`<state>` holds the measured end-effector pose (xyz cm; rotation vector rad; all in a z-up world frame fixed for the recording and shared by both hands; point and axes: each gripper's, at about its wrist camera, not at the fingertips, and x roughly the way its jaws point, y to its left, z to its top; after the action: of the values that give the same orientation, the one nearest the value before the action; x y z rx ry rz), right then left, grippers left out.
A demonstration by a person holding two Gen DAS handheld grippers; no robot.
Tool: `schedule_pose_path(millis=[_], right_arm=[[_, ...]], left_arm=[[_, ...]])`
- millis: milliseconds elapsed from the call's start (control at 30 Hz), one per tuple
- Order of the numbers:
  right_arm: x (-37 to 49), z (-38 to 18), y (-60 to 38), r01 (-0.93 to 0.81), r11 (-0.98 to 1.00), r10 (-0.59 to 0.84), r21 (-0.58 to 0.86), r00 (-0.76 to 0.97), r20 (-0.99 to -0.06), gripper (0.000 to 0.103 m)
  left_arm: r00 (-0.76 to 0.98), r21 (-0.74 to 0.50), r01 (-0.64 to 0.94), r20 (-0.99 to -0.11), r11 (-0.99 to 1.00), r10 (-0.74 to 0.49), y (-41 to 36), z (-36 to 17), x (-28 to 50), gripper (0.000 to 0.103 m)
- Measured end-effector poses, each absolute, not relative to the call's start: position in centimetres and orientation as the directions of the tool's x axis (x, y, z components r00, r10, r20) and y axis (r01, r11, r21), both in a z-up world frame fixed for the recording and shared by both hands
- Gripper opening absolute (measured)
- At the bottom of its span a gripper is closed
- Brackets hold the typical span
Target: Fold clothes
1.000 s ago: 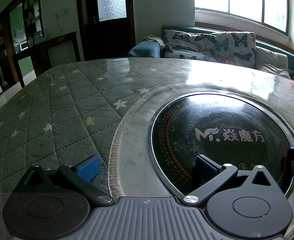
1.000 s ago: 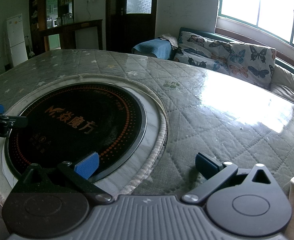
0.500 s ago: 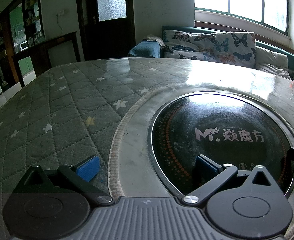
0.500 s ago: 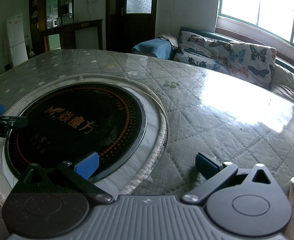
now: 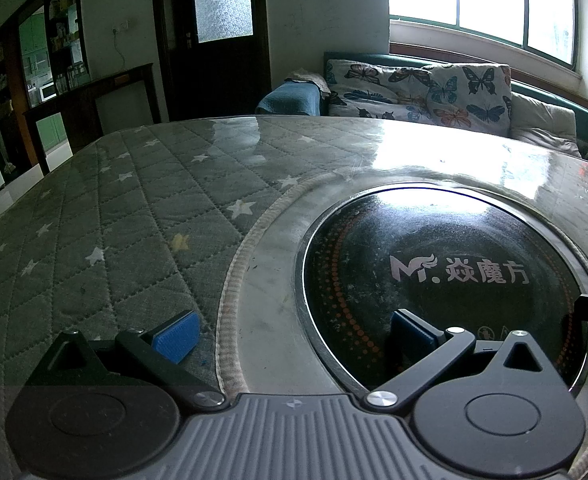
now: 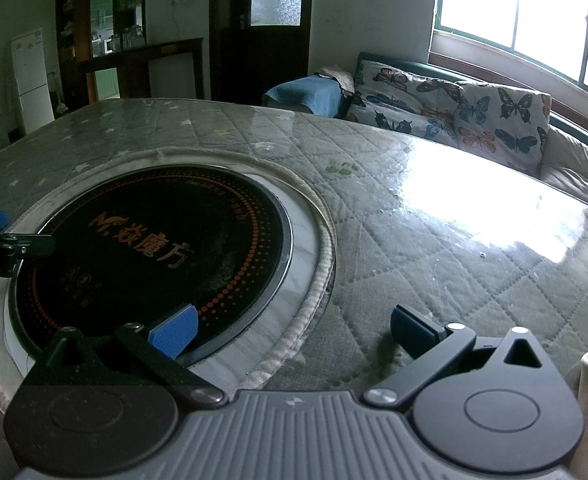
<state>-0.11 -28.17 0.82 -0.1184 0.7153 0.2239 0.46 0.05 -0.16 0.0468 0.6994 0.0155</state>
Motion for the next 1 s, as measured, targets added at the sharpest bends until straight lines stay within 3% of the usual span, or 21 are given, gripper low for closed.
schedule_pose_path(millis=[1000], right_arm=[[0.03, 0.68, -27.9, -0.237, 0.971, 0.156, -0.034, 0.735, -0.659, 0.103]], left_arm=[[0.765, 0.048, 0.002, -0.643, 0.999, 0.03, 0.11, -0.05, 0.32, 0.103]])
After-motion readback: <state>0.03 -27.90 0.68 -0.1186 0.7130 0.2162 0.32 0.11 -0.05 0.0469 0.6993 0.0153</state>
